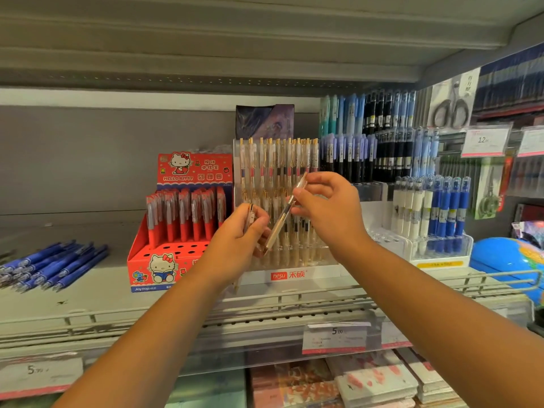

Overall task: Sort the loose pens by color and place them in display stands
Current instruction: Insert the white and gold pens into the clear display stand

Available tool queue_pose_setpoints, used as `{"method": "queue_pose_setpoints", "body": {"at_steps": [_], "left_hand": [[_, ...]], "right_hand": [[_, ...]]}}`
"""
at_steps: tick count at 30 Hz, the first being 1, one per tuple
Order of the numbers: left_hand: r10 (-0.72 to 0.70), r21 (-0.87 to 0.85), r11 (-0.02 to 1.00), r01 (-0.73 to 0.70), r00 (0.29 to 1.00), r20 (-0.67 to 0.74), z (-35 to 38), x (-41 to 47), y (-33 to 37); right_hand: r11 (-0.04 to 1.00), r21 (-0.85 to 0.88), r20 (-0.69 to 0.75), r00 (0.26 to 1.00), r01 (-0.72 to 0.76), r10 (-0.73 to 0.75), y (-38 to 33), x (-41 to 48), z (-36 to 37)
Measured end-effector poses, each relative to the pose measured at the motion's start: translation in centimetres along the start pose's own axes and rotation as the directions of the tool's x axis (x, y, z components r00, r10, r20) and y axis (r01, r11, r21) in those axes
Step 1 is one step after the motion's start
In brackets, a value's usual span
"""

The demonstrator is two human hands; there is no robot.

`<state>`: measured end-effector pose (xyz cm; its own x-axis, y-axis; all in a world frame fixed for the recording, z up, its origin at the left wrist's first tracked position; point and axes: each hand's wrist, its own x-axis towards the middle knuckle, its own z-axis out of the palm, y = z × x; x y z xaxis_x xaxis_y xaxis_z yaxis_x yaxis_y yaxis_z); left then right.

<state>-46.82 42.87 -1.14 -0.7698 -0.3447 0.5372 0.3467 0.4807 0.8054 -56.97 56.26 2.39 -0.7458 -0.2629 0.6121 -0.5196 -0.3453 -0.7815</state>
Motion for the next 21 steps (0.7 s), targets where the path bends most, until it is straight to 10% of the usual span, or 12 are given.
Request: {"method": "queue_pose_setpoints", "body": {"at_steps": [21], "left_hand": [[-0.016, -0.041, 0.999, 0.016, 1.0, -0.001, -0.2, -0.3, 0.6]], "right_hand": [[0.909, -0.354, -0.192, 0.934, 0.219, -0.3, 2.3, 2.7, -3.9]]}}
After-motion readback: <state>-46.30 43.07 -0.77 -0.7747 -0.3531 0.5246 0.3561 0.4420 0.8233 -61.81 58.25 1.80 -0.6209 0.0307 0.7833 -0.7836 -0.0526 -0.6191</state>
